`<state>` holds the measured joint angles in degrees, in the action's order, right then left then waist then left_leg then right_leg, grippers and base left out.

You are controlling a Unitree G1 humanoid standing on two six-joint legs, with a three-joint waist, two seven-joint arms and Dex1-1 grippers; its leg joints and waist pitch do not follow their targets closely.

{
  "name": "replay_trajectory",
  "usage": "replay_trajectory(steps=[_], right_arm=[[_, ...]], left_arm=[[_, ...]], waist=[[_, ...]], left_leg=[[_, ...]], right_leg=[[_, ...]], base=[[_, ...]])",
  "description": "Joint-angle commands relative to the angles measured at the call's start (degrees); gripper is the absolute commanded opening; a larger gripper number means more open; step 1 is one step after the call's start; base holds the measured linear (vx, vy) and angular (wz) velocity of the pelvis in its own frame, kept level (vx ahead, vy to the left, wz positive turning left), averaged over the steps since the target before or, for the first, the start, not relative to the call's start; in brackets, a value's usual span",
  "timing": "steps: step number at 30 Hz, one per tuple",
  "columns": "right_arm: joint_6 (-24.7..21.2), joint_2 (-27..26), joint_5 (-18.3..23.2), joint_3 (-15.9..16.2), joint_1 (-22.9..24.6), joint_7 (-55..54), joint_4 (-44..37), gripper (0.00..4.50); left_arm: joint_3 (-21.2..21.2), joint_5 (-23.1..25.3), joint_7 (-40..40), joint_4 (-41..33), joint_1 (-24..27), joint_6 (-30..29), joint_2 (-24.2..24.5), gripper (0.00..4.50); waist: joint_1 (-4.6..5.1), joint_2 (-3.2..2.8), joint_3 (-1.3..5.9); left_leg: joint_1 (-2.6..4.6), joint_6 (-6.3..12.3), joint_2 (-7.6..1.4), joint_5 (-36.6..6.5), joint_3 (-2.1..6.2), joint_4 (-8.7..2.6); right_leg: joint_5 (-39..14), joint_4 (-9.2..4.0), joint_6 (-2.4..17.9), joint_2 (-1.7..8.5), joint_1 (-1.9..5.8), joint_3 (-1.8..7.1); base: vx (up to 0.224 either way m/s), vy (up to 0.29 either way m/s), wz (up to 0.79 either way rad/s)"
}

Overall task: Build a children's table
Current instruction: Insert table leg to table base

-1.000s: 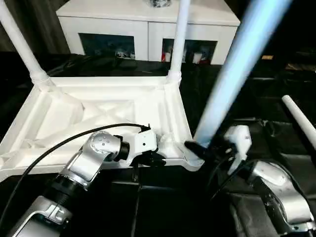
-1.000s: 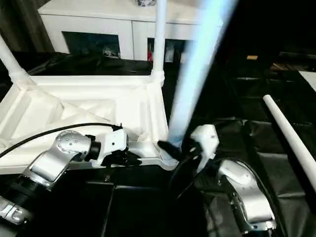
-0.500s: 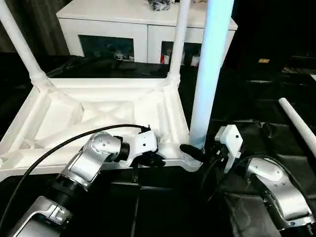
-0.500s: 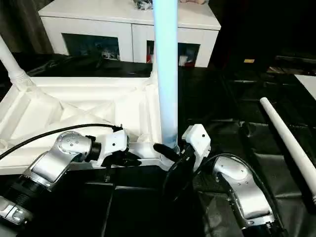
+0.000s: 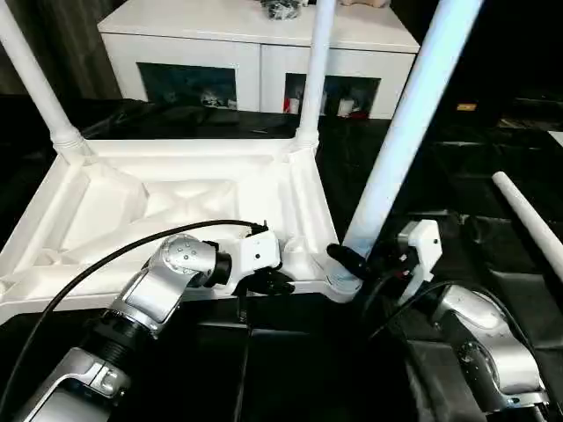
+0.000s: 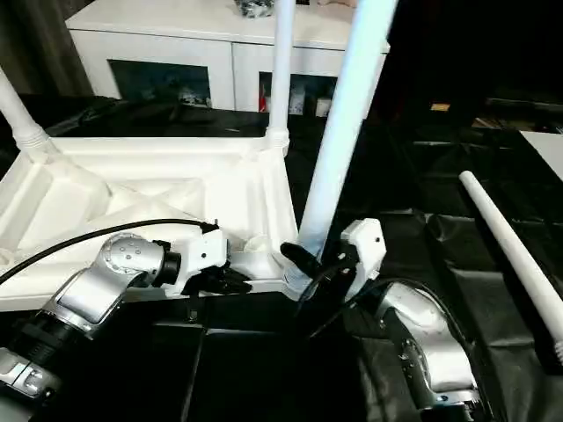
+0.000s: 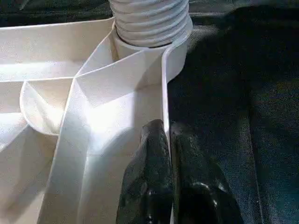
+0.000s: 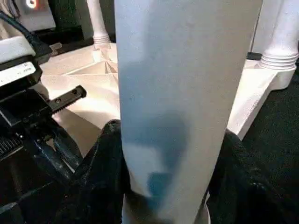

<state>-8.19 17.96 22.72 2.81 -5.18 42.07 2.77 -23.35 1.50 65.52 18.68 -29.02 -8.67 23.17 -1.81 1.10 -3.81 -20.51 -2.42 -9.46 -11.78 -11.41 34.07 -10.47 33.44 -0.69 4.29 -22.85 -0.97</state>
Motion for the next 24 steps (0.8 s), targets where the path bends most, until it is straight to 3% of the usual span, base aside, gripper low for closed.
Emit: replay_trajectory(steps=[1, 4, 8, 12, 16, 20, 24], right_arm=[[-4.68, 0.98, -3.3, 0.82, 3.31, -0.59, 7.5, 1.86], [-7.47, 1.41, -1.31, 1.3, 3.61, 0.68, 7.64, 1.86], [-4.74, 3.13, -5.33, 3.51, 4.39, 1.28, 10.41, 1.86], [-1.6, 5.11, -10.75, 6.65, 4.17, 0.71, 12.89, 1.86], [-1.64, 5.39, -11.29, 7.12, 4.01, 0.73, 13.12, 1.86], [-0.98, 6.87, -13.88, 9.74, 4.18, 1.15, 14.62, 1.86], [-0.9, 7.75, -14.95, 11.49, 4.23, 1.06, 15.88, 1.86]], left_arm=[[0.59, -1.14, 0.51, -2.05, -1.57, 1.84, -0.5, 0.0], [0.7, -1.2, 0.39, -1.97, -1.51, 1.95, -0.51, 0.0], [0.79, -1.21, 0.3, -1.87, -1.53, 2.08, -0.59, 0.0], [0.8, -1.17, 0.38, -1.79, -1.55, 2.15, -0.57, 0.0], [0.8, -1.13, 0.45, -1.76, -1.63, 2.17, -0.59, 0.0], [0.86, -1.12, 0.66, -1.79, -1.7, 2.13, -0.52, 0.0], [0.9, -1.17, 0.81, -1.79, -1.8, 2.03, -0.44, 0.0]], waist=[[0.2, -0.66, 2.17], [0.06, -0.66, 2.22], [-0.04, -0.62, 2.38], [0.02, -0.68, 2.32], [0.17, -0.71, 2.41], [0.17, -0.69, 2.5], [0.18, -0.78, 2.55]], left_leg=[[0.8, -1.49, -3.93, -24.88, 2.29, -6.15], [0.84, -0.97, -3.93, -23.71, 2.19, -6.11], [0.73, -0.76, -3.95, -21.44, 2.01, -6.05], [0.72, -1.06, -3.93, -22.28, 2.09, -6.1], [1.03, -1.52, -3.98, -25.39, 2.39, -6.3], [0.92, -1.33, -3.95, -24.3, 2.25, -6.31], [0.83, -1.07, -3.91, -24.4, 2.28, -6.31]], right_leg=[[-20.75, -4.66, 11.05, 3.71, 0.61, 2.17], [-20.97, -4.76, 11.26, 3.8, 0.7, 2.28], [-18.15, -4.52, 11.89, 3.75, 0.92, 2.23], [-20.44, -4.68, 11.32, 3.78, 0.88, 2.14], [-23.6, -5.07, 10.25, 3.77, 0.7, 2.09], [-20.66, -4.92, 10.72, 3.63, 0.78, 2.12], [-20.95, -4.93, 10.71, 3.69, 0.84, 2.11]], base=[[0.0, 0.0, 0.0], [0.0, 0.0, 0.0], [0.0, 0.0, 0.0], [0.0, 0.0, 0.0], [0.0, 0.0, 0.0], [0.0, 0.0, 0.0], [0.0, 0.0, 0.0]])
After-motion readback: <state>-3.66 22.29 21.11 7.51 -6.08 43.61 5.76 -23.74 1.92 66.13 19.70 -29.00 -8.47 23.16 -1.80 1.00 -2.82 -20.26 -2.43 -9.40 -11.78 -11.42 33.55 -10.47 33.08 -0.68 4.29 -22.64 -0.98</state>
